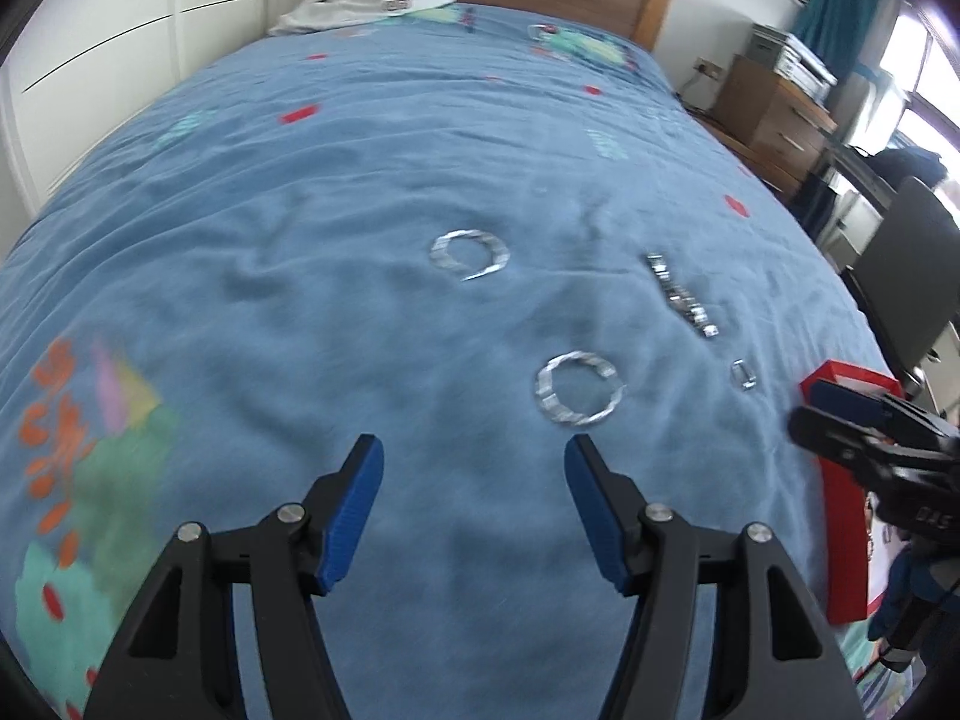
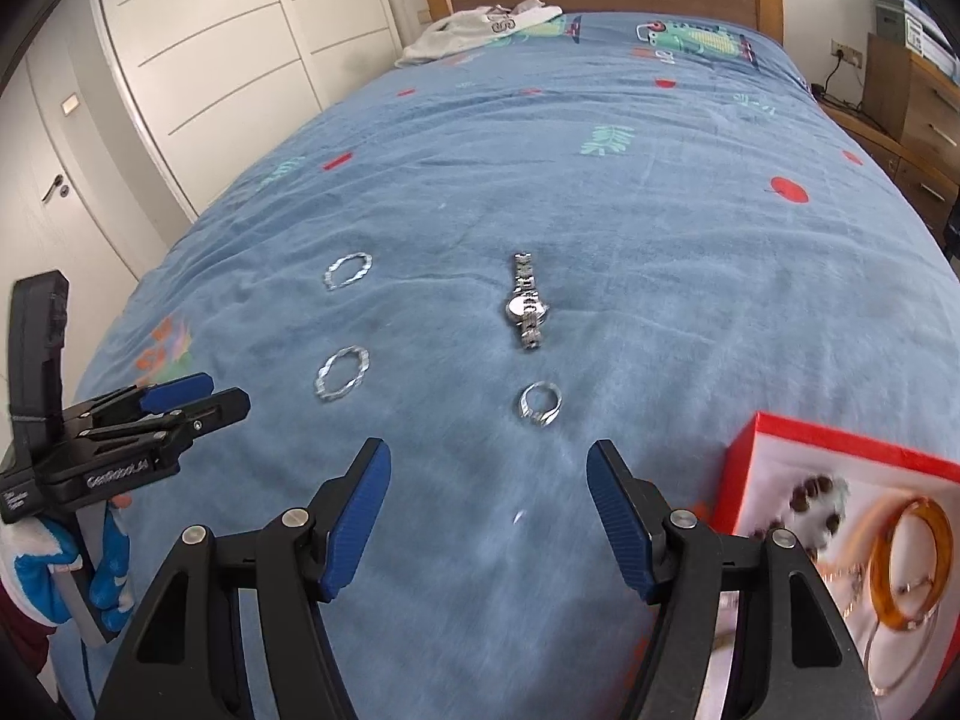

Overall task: Organize jewelry
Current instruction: 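Move both tools back over the silver hoops, watch and ring on the bed, then grasp the twisted silver hoop with the left tool while the right tool grasps the silver ring, then carry the hoop and ring into the red box and open both tools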

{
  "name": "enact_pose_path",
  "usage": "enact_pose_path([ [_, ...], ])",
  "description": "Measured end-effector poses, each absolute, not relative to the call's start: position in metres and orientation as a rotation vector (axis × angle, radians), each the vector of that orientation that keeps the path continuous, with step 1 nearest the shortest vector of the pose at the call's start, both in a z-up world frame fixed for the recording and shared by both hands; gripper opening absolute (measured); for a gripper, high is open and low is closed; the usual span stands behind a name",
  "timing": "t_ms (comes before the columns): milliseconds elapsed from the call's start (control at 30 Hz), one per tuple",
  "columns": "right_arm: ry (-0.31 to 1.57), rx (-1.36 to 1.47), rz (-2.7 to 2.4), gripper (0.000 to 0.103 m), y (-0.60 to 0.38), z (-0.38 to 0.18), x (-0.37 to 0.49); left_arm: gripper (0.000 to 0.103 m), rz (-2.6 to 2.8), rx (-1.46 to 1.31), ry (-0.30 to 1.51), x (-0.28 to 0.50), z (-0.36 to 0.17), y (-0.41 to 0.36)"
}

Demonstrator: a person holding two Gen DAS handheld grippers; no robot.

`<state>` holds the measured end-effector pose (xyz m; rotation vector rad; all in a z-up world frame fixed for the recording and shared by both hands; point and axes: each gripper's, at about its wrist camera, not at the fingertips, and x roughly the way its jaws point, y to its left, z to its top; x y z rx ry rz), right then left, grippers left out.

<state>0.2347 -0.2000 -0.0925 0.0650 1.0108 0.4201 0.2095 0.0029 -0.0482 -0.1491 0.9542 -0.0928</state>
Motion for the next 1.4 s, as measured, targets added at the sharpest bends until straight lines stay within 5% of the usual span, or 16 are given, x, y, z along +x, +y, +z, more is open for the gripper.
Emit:
enact_pose_path([
  [567, 1.139, 0.072, 0.348, 0.041, -0.194, -0.134, 0.288, 0.06, -0.148, -0.069, 1.002, 0.261, -0.081, -0.04],
  [733, 1.154, 0.082, 0.361, 0.019, -0.194, -0.136, 0.289, 0.048, -0.157, -0.031, 0.995, 0.258, -0.081, -0.045],
  [800, 1.152, 0.088, 0.371, 0.019, -0.193, -0.136, 0.287, 0.036, -0.173, -0.007, 0.997, 0.256, -0.079, -0.05],
  [900, 1.142, 0.101, 0.383, 0.019, -0.192, -0.134, 0.28, 0.033, -0.182, -0.007, 0.999, 0.253, -0.076, -0.051],
  [1400, 1.029, 0.107, 0.401, 0.019, -0.202, -0.073, 0.221, 0.033, -0.208, -0.003, 0.93, 0.206, -0.022, -0.056],
])
